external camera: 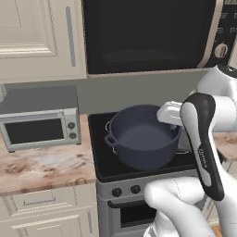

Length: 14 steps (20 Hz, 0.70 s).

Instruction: Move the pot and pan from the stove into the sink.

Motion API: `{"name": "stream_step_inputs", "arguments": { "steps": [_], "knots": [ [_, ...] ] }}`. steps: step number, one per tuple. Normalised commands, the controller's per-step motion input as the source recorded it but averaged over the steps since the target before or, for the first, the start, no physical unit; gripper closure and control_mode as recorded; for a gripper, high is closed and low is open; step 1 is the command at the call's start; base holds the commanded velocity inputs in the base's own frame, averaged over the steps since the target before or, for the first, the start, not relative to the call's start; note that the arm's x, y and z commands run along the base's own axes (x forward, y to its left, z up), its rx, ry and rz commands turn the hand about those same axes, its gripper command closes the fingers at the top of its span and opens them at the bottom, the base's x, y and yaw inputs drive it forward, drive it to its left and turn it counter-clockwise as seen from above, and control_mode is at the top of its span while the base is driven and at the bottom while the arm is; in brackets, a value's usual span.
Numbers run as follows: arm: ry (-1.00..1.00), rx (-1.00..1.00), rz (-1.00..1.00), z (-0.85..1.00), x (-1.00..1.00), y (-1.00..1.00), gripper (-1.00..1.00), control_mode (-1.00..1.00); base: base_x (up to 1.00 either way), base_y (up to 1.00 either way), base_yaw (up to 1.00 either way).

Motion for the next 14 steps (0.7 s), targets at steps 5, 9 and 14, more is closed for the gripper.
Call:
{"name": "stream_step_inputs", "arguments": {
  "steps": [5, 9, 14],
  "knots": [
    [-0.14, 0.00, 0.04, 0.00, -0.15, -0.05, 1.00, -1.00, 0.00, 0.00, 0.00],
    [0.00, 0.00, 0.00, 0.00, 0.00, 0.00, 1.00, -1.00, 0.00, 0.00, 0.00],
    [0.00, 0.00, 0.00, 0.00, 0.00, 0.00, 1.00, -1.00, 0.00, 0.00, 0.00]
  ]
}}
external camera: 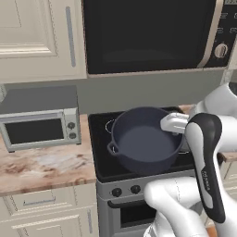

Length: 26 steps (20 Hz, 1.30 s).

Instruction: Move the pot and pan from the stove into the sink.

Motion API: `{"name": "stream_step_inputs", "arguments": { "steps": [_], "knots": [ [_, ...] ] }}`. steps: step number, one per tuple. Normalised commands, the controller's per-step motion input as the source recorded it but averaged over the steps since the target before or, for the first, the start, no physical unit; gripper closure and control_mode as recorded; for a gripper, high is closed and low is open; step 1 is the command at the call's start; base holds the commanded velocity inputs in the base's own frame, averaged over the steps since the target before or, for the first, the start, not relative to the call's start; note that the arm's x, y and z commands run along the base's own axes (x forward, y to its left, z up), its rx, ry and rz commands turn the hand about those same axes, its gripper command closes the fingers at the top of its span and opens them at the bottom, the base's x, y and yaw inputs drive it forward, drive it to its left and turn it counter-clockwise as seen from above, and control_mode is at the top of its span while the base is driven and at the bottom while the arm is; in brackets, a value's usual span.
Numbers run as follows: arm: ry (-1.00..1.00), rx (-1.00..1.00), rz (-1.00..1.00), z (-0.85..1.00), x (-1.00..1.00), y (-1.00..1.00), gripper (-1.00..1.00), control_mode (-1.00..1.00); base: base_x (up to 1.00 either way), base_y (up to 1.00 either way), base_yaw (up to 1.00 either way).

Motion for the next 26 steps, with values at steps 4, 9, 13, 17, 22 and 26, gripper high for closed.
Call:
{"name": "stream_step_inputs", "arguments": {
  "steps": [4, 9, 13, 17, 22, 26],
  "knots": [
    [0.00, 0.00, 0.00, 0.00, -0.01, 0.00, 1.00, 1.00, -0.02, 0.00, 0.03],
    [0.00, 0.00, 0.00, 0.00, 0.00, 0.00, 1.00, 1.00, -0.08, -0.01, 0.32],
    [0.00, 0.00, 0.00, 0.00, 0.00, 0.00, 1.00, 1.00, -0.17, 0.00, 0.44],
    [0.00, 0.00, 0.00, 0.00, 0.00, 0.00, 1.00, 1.00, -0.15, 0.00, 0.46],
    [0.00, 0.00, 0.00, 0.00, 0.00, 0.00, 1.00, 1.00, -0.13, 0.00, 0.47],
    [0.00, 0.00, 0.00, 0.00, 0.00, 0.00, 1.00, 1.00, -0.13, 0.00, 0.47]
  ]
}}
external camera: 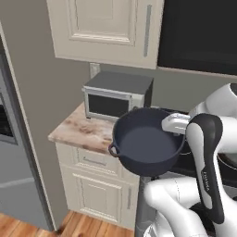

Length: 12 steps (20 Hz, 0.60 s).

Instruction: Move the pot and pan from the stove into the sink.

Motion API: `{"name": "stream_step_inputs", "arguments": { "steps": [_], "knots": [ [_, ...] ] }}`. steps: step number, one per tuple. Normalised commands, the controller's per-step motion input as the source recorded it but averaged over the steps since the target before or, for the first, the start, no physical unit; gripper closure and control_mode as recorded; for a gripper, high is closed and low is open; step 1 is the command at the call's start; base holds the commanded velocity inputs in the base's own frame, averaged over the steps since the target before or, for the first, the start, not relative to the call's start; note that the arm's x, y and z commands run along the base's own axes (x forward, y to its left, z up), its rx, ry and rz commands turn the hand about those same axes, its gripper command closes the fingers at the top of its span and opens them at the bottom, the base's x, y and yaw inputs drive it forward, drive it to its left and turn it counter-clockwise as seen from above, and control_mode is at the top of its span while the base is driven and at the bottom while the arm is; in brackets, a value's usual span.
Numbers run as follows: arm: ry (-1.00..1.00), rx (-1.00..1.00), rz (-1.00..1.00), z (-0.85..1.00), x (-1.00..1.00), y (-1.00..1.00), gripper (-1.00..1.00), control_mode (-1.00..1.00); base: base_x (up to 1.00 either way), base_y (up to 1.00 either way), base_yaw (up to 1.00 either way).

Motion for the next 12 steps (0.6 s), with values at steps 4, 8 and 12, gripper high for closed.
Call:
{"name": "stream_step_inputs", "arguments": {
  "steps": [4, 8, 12],
  "knots": [
    [0.00, 0.00, 0.00, 0.00, 0.00, 0.00, 1.00, 1.00, -0.13, 0.00, 0.48],
    [0.00, 0.00, 0.00, 0.00, 0.00, 0.00, 1.00, 1.00, -0.13, 0.00, 0.48],
    [0.00, 0.00, 0.00, 0.00, 0.00, 0.00, 1.00, 1.00, -0.11, 0.00, 0.49]
  ]
}}
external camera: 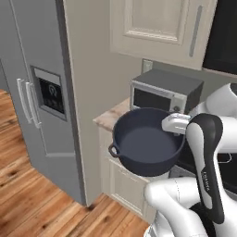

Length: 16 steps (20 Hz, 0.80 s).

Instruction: Move the pot and pan from the stove into the sink.

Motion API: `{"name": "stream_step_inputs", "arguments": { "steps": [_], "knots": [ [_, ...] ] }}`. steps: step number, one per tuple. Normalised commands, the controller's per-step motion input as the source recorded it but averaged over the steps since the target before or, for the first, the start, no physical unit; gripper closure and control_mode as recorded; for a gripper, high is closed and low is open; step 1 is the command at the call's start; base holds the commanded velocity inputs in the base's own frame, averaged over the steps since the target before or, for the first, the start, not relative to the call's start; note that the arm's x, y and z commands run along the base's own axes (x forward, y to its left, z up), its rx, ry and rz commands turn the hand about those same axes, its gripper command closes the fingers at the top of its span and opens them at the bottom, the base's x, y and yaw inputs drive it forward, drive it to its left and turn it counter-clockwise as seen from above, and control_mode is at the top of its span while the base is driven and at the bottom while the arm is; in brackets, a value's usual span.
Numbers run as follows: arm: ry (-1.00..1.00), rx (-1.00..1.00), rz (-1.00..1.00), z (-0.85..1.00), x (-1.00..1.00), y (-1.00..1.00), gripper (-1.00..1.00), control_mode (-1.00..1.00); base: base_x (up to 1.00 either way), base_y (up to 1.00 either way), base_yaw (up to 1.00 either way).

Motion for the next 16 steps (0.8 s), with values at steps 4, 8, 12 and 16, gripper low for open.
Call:
{"name": "stream_step_inputs", "arguments": {
  "steps": [4, 8, 12, 16],
  "knots": [
    [0.00, 0.00, 0.00, 0.00, 0.00, 0.00, 1.00, 1.00, -0.11, 0.00, 0.48],
    [0.00, 0.00, 0.00, 0.00, 0.00, 0.00, 1.00, 1.00, -0.12, 0.00, 0.48],
    [0.00, 0.00, 0.00, 0.00, 0.00, 0.00, 1.00, 1.00, -0.12, 0.00, 0.48],
    [0.00, 0.00, 0.00, 0.00, 0.00, 0.00, 1.00, 1.00, -0.12, 0.00, 0.48]
  ]
}}
